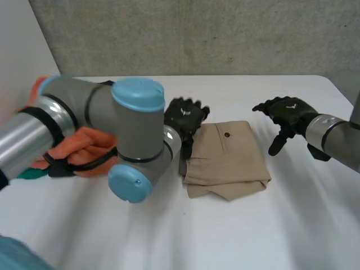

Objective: Fold the laundry.

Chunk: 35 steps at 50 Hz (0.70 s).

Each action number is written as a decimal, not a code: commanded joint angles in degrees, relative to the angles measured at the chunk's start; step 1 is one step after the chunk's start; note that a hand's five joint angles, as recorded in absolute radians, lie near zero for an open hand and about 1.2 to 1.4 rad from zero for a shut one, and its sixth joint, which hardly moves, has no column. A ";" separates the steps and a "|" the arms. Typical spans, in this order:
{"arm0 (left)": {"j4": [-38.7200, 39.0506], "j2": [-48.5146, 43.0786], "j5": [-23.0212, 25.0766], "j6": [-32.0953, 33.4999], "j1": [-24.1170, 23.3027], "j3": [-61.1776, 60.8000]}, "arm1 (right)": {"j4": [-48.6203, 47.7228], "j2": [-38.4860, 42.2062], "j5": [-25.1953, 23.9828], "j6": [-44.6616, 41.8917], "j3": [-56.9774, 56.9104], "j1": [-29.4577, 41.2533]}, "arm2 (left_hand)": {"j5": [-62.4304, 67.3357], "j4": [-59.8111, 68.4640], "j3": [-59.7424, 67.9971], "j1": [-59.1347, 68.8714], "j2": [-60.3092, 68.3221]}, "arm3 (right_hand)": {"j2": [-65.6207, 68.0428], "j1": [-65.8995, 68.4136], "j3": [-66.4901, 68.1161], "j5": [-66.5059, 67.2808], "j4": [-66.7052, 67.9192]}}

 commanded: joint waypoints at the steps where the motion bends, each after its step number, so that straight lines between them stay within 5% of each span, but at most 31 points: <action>1: 2.39 10.35 7.26 -3.02 0.79 -4.52 | -3.39 -6.12 2.16 8.11 10.57 -0.74 | -2.43 -1.29 -1.91 -0.68 -1.46 | -2.18 -1.76 -1.87 -2.50 -1.87; 4: 2.49 13.53 11.84 -5.22 1.40 -6.99 | -4.00 -6.82 0.59 10.57 16.54 -2.14 | -2.43 -1.29 -1.90 -0.68 -1.46 | -2.18 -1.76 -1.87 -2.50 -1.87; 9: 2.66 18.71 25.88 -9.70 2.11 -12.78 | -7.95 -6.74 -6.18 11.45 23.50 -3.03 | -1.76 -0.62 -1.23 -0.01 -0.79 | -2.18 -1.76 -1.87 -2.50 -1.87; 13: 2.66 20.74 31.53 -11.02 2.46 -15.16 | -12.53 -5.95 -8.39 11.72 25.62 -2.68 | -1.42 -0.28 -0.89 0.33 -0.45 | -2.18 -1.76 -1.87 -2.50 -1.87; 24: 2.66 21.36 31.81 -11.03 2.02 -15.61 | -19.74 2.31 -6.55 13.39 20.53 1.19 | -1.59 -0.45 -1.06 0.16 -0.62 | -1.61 -1.19 -1.29 -1.93 -1.30; 29: 2.75 21.19 31.81 -11.03 2.20 -15.61 | -20.09 5.39 -3.73 12.86 17.98 1.98 | -1.59 -0.45 -1.06 0.16 -0.62 | 26.23 26.65 26.55 25.91 26.54; 30: 2.75 21.18 31.81 -11.03 2.20 -15.61 | -20.27 5.74 -3.21 13.04 17.36 1.98 | -1.59 -0.45 -1.06 0.16 -0.62 | 61.13 61.55 61.45 60.81 61.44; 31: 2.75 21.18 31.81 -11.03 2.20 -15.61 | -20.53 5.75 -2.85 13.21 17.18 1.98 | -1.42 -0.28 -0.90 0.33 -0.45 | 67.75 68.17 68.07 67.43 68.06; 35: 2.75 21.36 31.81 -11.03 2.28 -15.52 | -25.27 5.04 -1.01 13.65 17.18 1.46 | -1.42 -0.28 -0.89 0.33 -0.45 | 67.82 68.24 68.13 67.50 68.13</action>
